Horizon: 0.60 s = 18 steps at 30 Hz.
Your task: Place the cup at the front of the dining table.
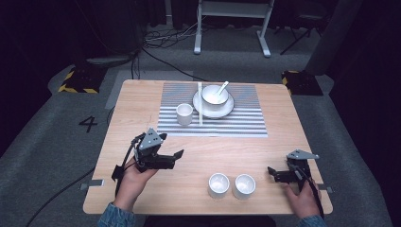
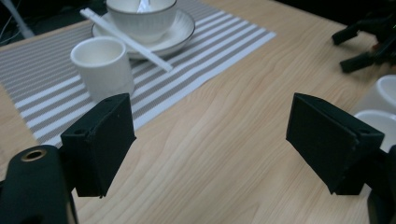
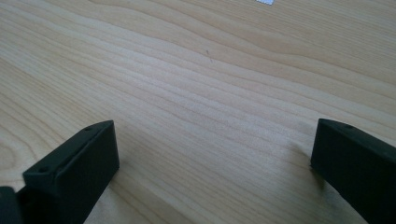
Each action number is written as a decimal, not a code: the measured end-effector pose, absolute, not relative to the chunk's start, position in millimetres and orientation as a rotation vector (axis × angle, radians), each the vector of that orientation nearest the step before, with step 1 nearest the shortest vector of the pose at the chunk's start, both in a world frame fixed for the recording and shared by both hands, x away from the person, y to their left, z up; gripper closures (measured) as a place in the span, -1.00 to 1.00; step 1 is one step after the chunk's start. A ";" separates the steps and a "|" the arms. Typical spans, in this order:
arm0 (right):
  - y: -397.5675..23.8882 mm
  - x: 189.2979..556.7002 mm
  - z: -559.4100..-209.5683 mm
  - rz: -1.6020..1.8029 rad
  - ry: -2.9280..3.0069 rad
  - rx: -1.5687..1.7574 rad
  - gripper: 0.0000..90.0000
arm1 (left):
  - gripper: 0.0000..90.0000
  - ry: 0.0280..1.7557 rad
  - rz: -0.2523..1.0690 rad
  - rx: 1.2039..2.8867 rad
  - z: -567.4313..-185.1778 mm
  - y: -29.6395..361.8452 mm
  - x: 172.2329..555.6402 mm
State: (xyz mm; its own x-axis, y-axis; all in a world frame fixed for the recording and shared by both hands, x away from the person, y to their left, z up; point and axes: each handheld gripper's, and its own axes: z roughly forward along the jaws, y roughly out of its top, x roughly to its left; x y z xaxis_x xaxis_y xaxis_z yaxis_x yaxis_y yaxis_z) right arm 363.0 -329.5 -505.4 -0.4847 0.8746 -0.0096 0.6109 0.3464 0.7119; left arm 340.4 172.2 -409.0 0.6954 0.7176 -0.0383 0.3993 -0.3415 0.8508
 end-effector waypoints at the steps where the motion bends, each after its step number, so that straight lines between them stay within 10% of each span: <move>1: -329.4 363.0 -505.4 0.923 2.225 1.305 -0.98 | -0.65 0.870 0.462 1.980 -411.7 178.9 334.2; 18: -329.4 362.9 -505.4 0.923 2.225 1.305 -0.98 | -0.62 0.951 0.471 2.082 -452.2 198.0 316.1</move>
State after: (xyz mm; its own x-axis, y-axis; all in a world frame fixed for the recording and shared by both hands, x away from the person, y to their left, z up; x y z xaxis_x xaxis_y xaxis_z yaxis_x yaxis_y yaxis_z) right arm 362.9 -329.4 -505.4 -0.4845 0.8747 -0.0095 0.6111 0.3462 0.7118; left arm 316.1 198.0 -452.2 0.6506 0.7593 0.0107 0.4688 -0.4127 0.7810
